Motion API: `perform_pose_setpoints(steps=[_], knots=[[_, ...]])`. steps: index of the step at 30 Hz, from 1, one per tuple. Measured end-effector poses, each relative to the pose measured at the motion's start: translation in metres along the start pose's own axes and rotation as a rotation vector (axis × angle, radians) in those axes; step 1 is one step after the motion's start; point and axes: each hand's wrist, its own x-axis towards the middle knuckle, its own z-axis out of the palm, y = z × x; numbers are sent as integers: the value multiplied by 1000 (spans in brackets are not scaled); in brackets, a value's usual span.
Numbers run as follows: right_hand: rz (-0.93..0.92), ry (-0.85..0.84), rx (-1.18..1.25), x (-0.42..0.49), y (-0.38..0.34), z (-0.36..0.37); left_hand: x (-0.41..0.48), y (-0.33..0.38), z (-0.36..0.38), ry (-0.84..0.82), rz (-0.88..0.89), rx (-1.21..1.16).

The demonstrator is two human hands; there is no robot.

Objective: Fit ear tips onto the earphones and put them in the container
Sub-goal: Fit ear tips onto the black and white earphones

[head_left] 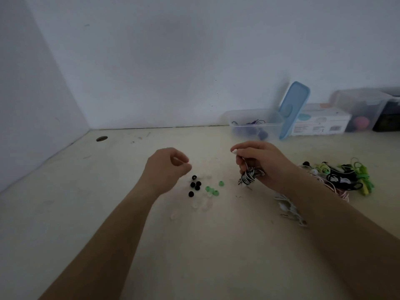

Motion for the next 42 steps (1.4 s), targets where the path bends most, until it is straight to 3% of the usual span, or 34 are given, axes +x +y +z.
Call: perform_pose_setpoints(steps=[5, 14, 25, 42], knots=[[-17, 7, -3, -4, 1, -3, -7, 40, 12, -162, 43, -430], [-146, 17, -122, -15, 0, 4, -7, 42, 50, -273, -202, -1053], [-244, 130, -187, -21, 5, 12, -15, 43, 55, -325, -196, -1138], [-363, 109, -283, -22, 2, 8, -16, 42, 57, -341, -117, -1150]])
